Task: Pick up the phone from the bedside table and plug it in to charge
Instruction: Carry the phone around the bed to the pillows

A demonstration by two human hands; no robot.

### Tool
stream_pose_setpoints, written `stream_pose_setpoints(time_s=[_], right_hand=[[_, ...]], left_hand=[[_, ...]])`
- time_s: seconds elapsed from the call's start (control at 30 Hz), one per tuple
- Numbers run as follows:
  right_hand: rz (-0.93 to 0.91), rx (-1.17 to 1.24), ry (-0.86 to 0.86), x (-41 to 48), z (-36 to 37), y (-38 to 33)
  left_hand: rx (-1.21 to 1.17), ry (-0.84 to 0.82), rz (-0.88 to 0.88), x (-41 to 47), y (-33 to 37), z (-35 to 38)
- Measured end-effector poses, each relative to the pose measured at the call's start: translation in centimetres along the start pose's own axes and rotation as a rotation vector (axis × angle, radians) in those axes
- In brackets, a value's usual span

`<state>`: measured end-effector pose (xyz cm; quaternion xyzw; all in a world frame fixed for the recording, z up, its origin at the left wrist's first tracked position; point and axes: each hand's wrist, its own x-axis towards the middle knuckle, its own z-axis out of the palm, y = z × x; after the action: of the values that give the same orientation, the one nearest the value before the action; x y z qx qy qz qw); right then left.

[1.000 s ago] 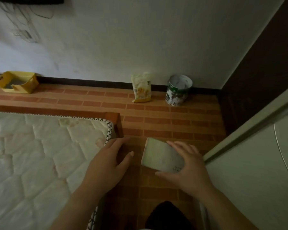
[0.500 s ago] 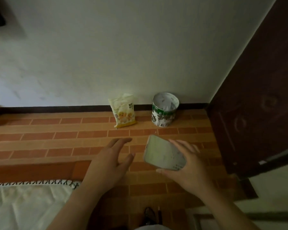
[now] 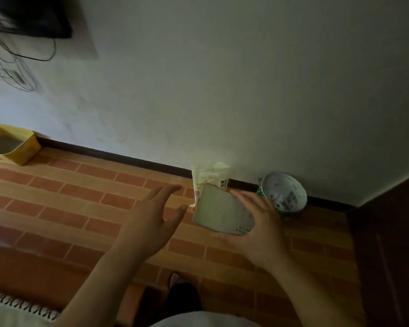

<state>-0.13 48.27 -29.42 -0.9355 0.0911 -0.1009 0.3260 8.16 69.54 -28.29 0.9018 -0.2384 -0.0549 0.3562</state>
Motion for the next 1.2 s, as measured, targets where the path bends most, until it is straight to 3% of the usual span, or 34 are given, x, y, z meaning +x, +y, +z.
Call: stream_pose_setpoints(time_s=[0.17, 0.37, 0.83, 1.2], right_hand=[[-0.064, 0.021, -0.059, 11.1, 2.4, -2.0], [-0.229, -0.036, -0.203, 22.1, 6.4, -5.4], [-0.641, -0.044, -0.422, 48.3, 19.3, -14.0], [-0.882, -0.007, -0.576, 57.9, 30.3, -24.6]], left_hand=[[0.063, 0.062, -0.031, 8.2, -4.4, -4.2], [0.095, 0.103, -0.196, 13.1, -9.6, -7.6], [0.157, 0.396, -0.586, 28.1, -21.6, -17.2], [0.087, 0.592, -0.783, 29.5, -29.5, -24.1]])
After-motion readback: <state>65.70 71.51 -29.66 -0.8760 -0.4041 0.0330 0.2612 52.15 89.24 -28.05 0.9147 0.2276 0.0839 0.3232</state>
